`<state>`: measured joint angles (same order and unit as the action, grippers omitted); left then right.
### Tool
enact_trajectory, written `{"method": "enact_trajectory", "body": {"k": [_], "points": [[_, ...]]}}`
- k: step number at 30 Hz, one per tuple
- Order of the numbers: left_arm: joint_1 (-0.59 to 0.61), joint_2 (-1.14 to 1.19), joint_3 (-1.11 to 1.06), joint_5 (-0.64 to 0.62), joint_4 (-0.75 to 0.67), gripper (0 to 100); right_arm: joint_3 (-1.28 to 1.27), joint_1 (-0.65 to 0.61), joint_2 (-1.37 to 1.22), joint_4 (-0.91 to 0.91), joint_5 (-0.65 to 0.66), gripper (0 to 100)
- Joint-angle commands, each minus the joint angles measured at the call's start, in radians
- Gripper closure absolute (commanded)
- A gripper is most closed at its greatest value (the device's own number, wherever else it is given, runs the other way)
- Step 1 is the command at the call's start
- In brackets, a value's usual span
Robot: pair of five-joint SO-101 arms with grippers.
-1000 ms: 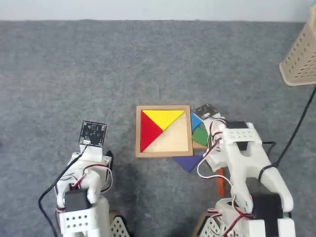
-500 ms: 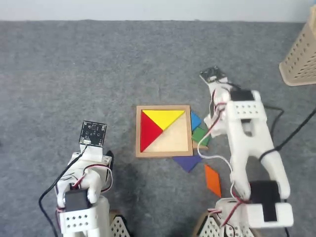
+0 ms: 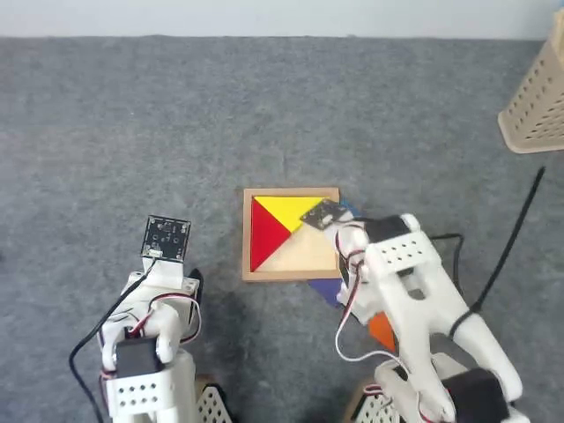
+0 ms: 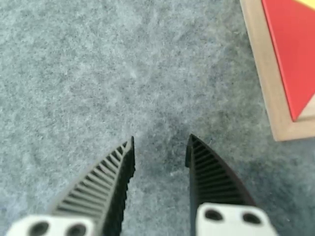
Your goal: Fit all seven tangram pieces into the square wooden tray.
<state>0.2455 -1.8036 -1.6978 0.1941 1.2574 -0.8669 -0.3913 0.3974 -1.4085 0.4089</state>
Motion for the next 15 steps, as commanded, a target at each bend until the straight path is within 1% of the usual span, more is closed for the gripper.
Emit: {"method": "enact_trajectory", "body": {"k": [1,4,12,15], "points": [[-0.002,-0.006,0.012,0.005,0.005,83,-0.005,0.019,-0.005,0.016,0.032,71.4],[-0.002,-0.006,0.012,0.005,0.005,83,-0.005,0.018,-0.097,0.061,0.061,69.7],[-0.002,-0.006,0.012,0.005,0.005,83,-0.008,0.025,-0.335,0.193,0.057,70.3],[-0.002,-0.006,0.012,0.005,0.005,83,-0.002,0.025,-0.371,0.203,0.055,77.3]]}}
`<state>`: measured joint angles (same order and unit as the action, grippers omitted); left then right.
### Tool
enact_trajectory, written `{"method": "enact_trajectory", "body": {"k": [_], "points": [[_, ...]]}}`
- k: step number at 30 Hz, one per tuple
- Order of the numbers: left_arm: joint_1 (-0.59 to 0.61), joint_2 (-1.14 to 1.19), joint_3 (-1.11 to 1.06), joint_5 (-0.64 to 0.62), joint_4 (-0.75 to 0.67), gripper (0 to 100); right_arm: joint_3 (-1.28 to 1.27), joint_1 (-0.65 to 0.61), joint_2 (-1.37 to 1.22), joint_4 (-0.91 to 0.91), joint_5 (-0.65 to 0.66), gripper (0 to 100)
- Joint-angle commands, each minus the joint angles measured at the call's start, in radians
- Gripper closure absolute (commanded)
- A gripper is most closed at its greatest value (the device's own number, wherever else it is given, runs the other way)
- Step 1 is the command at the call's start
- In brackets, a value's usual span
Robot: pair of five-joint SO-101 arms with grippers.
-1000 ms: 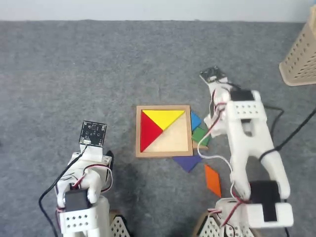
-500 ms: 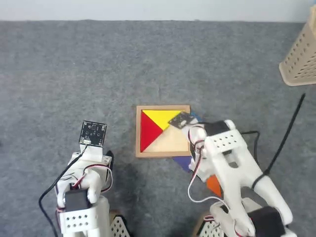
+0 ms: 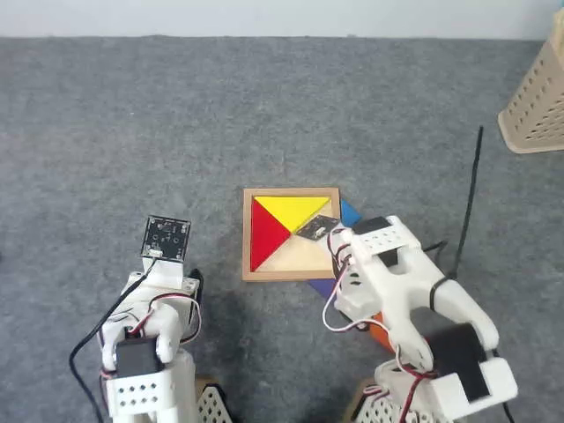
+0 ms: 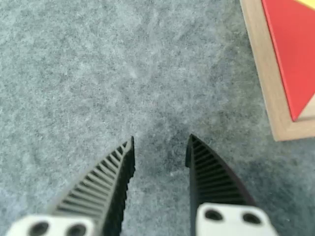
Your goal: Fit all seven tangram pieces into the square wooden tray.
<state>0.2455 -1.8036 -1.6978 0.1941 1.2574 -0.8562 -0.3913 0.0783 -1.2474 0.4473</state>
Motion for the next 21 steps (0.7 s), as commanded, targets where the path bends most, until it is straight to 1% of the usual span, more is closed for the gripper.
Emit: {"method": "enact_trajectory", "body": {"k": [1,4,9,13,16,21], "points": [[-0.002,-0.006,0.012,0.005,0.005,83,-0.012,0.027,-0.048,0.050,0.014,79.9],[-0.002,-0.006,0.012,0.005,0.005,83,-0.012,0.027,-0.033,0.056,-0.032,85.3],[-0.002,-0.006,0.012,0.005,0.005,83,-0.011,0.027,-0.005,0.056,-0.035,91.1],[-0.002,-0.006,0.012,0.005,0.005,83,0.031,0.027,0.025,0.030,-0.038,99.4],[-0.002,-0.006,0.012,0.005,0.005,83,0.097,0.030,0.050,-0.031,-0.061,99.2],[-0.002,-0.006,0.012,0.005,0.005,83,0.189,0.030,0.096,-0.105,-0.058,99.3]]}}
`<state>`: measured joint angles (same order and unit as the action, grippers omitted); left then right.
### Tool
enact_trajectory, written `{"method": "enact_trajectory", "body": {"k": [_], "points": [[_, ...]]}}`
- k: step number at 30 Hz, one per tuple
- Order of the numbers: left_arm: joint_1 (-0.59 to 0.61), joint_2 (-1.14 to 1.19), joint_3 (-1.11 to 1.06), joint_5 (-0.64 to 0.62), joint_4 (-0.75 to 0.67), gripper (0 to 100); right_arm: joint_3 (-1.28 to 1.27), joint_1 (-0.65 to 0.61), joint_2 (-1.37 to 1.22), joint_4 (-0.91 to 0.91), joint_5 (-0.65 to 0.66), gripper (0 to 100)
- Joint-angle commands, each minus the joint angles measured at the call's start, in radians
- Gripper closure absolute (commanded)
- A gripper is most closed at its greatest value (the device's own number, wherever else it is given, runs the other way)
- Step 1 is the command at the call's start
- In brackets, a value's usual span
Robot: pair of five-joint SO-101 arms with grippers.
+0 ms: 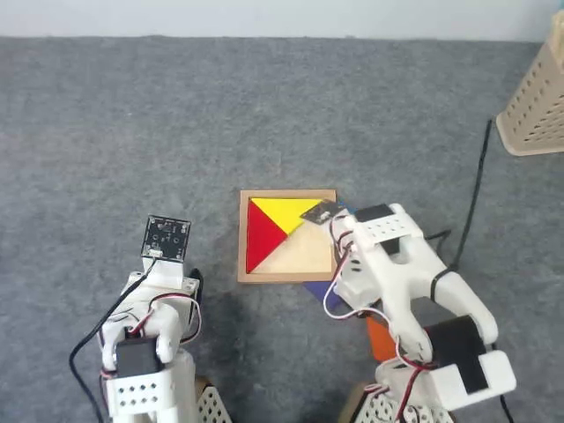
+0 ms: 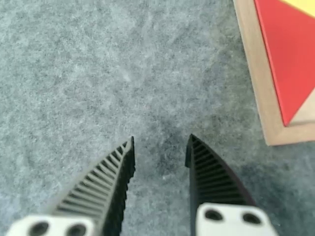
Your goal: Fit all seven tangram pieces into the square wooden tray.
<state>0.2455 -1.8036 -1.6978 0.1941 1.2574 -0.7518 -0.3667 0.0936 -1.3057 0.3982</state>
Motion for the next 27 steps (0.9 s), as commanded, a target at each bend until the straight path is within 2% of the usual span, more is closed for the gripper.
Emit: {"method": "enact_trajectory", "body": {"k": [1,3,8,10,16,19,27], "points": [[-0.002,-0.006,0.012,0.005,0.005,83,0.100,0.005,0.090,-0.065,-0.009,99.3],[-0.002,-0.006,0.012,0.005,0.005,83,0.121,0.005,0.120,-0.130,0.011,99.3],[-0.002,-0.006,0.012,0.005,0.005,83,0.049,-0.019,0.286,-0.294,0.264,99.3],[-0.002,-0.006,0.012,0.005,0.005,83,-0.012,-0.024,0.323,-0.323,0.327,99.2],[-0.002,-0.006,0.012,0.005,0.005,83,-0.025,0.016,0.185,-0.305,0.411,99.2],[-0.002,-0.006,0.012,0.005,0.005,83,-0.020,0.021,0.054,-0.255,0.414,99.2],[-0.002,-0.006,0.012,0.005,0.005,83,-0.018,0.033,-0.124,-0.065,0.293,99.2]]}}
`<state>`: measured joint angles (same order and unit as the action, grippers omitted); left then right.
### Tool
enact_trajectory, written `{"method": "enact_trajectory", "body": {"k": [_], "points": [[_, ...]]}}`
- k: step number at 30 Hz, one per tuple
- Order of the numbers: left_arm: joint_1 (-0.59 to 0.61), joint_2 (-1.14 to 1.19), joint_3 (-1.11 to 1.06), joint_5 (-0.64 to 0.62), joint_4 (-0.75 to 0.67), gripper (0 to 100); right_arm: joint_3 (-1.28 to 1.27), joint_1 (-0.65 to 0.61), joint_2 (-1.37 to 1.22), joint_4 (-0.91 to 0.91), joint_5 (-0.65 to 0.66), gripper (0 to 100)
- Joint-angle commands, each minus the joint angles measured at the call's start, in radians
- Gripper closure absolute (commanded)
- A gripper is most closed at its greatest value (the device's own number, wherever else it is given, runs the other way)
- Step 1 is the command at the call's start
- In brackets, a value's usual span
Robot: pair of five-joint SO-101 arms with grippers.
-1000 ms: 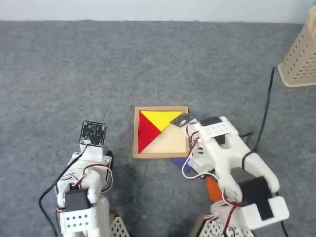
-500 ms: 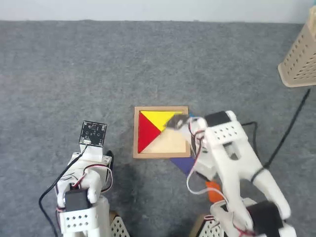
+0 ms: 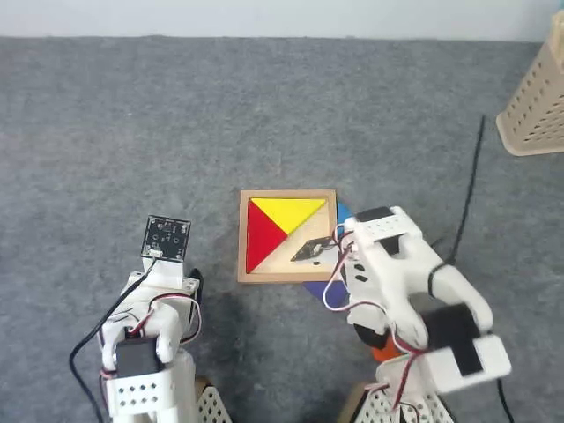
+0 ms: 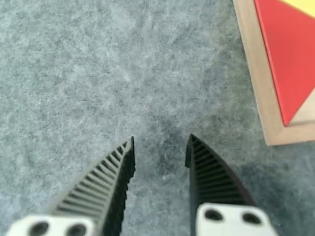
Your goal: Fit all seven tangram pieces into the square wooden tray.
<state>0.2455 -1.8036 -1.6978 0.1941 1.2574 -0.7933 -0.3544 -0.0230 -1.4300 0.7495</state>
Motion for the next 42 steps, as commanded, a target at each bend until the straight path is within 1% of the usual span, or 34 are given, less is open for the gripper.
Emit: {"method": "enact_trajectory", "body": {"k": [1,6,8,11,17,19,22,25,26,29,31,36,42], "points": [[-0.002,-0.006,0.012,0.005,0.005,83,0.023,0.022,-0.015,0.081,-0.081,99.2],[-0.002,-0.006,0.012,0.005,0.005,83,0.049,0.022,-0.025,0.171,-0.187,99.2],[-0.002,-0.006,0.012,0.005,0.005,83,0.080,0.022,-0.025,0.176,-0.213,99.2],[-0.002,-0.006,0.012,0.005,0.005,83,0.127,0.027,-0.021,0.170,-0.219,99.2],[-0.002,-0.006,0.012,0.005,0.005,83,0.239,0.148,-0.018,0.170,-0.216,99.2],[-0.002,-0.006,0.012,0.005,0.005,83,0.282,0.188,-0.015,0.147,-0.216,99.2],[-0.002,-0.006,0.012,0.005,0.005,83,0.322,0.199,0.030,0.038,-0.216,99.2],[-0.002,-0.006,0.012,0.005,0.005,83,0.262,0.147,0.134,-0.051,-0.209,99.2],[-0.002,-0.006,0.012,0.005,0.005,83,0.216,0.128,0.179,-0.059,-0.183,99.2],[-0.002,-0.006,0.012,0.005,0.005,83,0.044,0.077,0.298,-0.042,-0.083,99.2],[-0.002,-0.006,0.012,0.005,0.005,83,-0.052,0.065,0.334,-0.008,-0.048,99.2],[-0.002,-0.006,0.012,0.005,0.005,83,-0.075,0.061,0.242,-0.001,-0.035,99.2],[-0.002,-0.006,0.012,0.005,0.005,83,-0.025,0.082,0.004,0.113,-0.037,99.2]]}}
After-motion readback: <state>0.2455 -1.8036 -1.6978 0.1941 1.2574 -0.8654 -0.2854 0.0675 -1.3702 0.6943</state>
